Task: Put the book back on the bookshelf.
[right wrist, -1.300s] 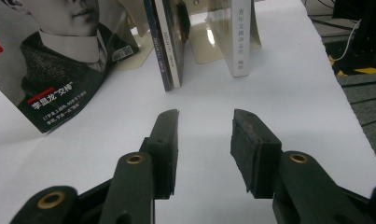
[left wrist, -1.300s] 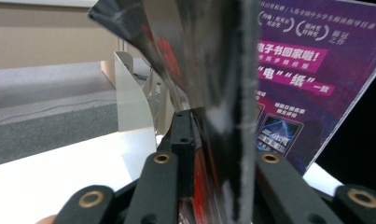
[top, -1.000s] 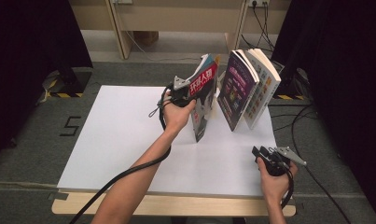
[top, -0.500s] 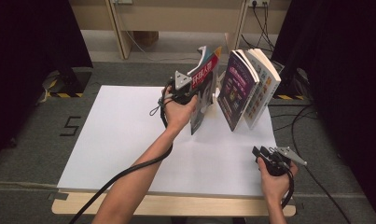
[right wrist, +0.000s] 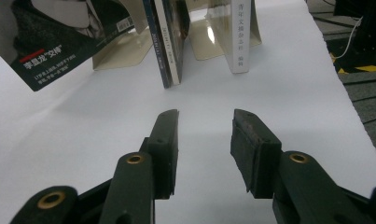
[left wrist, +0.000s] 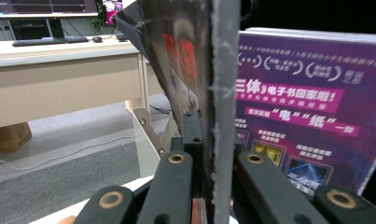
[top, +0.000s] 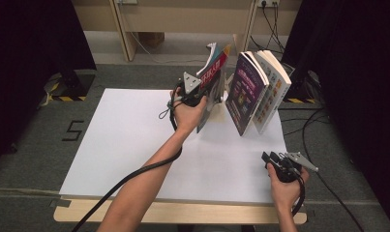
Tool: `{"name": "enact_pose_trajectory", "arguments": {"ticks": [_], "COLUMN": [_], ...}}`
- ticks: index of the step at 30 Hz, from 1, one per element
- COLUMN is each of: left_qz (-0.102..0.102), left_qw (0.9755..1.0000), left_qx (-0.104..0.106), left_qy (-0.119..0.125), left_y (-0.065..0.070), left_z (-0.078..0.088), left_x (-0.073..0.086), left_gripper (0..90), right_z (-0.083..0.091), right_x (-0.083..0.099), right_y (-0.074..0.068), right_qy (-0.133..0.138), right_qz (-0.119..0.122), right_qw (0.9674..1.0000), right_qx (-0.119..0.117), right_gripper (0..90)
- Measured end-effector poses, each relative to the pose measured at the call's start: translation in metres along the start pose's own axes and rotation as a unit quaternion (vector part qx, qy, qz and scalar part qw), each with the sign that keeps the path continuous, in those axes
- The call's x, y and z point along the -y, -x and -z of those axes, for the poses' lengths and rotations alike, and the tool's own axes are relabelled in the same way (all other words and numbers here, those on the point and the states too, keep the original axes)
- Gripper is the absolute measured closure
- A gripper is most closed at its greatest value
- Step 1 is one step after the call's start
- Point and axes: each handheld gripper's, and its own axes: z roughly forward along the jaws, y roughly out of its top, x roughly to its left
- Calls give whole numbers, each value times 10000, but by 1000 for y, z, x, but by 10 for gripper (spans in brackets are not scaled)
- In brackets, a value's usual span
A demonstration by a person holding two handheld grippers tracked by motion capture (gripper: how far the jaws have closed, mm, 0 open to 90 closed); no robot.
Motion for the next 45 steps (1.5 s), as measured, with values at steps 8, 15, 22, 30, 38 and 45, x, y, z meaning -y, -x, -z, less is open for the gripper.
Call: {"name": "enact_pose_trajectory", "arguments": {"ticks": [8, 15, 22, 30, 38, 45], "left_qz": [4, 3, 49, 210, 417, 458], "left_qw": [10000, 10000, 9998, 9993, 9978, 9969], "left_qx": [-44, -21, 18, 108, 264, 268], "left_qy": [22, -49, -199, -297, -439, -588], "left_y": [-1, 0, -1, -5, -6, -7], "left_z": [-7, -9, -8, -6, -8, -10], "left_x": [7, 12, 13, 7, 0, 0], "left_gripper": [864, 860, 845, 779, 733, 759], "right_z": [2, 2, 3, 2, 1, 1], "right_x": [-1, -1, -1, -1, 0, 0], "right_y": [2, 2, 2, 1, 1, 1], "right_qy": [13, 29, 34, 0, -7, 4], "right_qz": [-31, -13, -36, -8, -32, -25], "right_qw": [10000, 10000, 10000, 10000, 10000, 10000], "right_qx": [8, 12, 8, 2, -15, -7], "right_gripper": [622, 622, 621, 620, 619, 619]}}
